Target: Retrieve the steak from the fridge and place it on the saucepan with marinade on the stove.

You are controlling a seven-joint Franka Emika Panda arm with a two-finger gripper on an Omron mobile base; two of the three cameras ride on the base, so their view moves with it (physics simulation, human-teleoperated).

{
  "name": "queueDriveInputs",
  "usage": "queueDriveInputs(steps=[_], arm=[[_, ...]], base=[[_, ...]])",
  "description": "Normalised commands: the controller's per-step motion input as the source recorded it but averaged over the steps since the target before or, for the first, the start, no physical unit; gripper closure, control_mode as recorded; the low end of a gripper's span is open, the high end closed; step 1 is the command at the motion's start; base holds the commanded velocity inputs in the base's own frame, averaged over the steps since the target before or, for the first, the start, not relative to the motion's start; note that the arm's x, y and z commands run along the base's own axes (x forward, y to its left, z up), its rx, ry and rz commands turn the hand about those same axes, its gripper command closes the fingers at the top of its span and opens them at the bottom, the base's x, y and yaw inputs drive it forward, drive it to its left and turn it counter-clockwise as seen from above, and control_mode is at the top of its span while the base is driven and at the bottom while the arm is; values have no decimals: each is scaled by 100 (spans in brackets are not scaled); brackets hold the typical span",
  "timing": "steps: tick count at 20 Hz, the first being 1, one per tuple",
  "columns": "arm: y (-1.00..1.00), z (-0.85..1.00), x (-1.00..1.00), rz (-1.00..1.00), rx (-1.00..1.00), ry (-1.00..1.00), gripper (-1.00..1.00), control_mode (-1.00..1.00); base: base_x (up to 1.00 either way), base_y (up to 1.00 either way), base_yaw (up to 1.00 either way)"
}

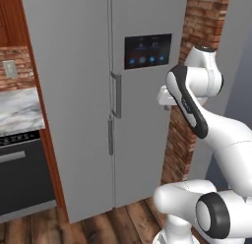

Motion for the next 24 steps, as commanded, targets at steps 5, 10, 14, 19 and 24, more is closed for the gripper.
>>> queueDriveInputs(steps=[5, 10, 14, 19, 24], arm=[[0, 0, 0, 0, 0, 0, -100, 100], [0, 0, 0, 0, 0, 0, -100, 100], [0, 0, 0, 0, 0, 0, -100, 100], [0, 0, 0, 0, 0, 0, -100, 100], [0, 0, 0, 0, 0, 0, -100, 100]], base=[[0, 0, 6], [0, 0, 17], [0, 1, 28], [0, 0, 30], [0, 0, 12]])
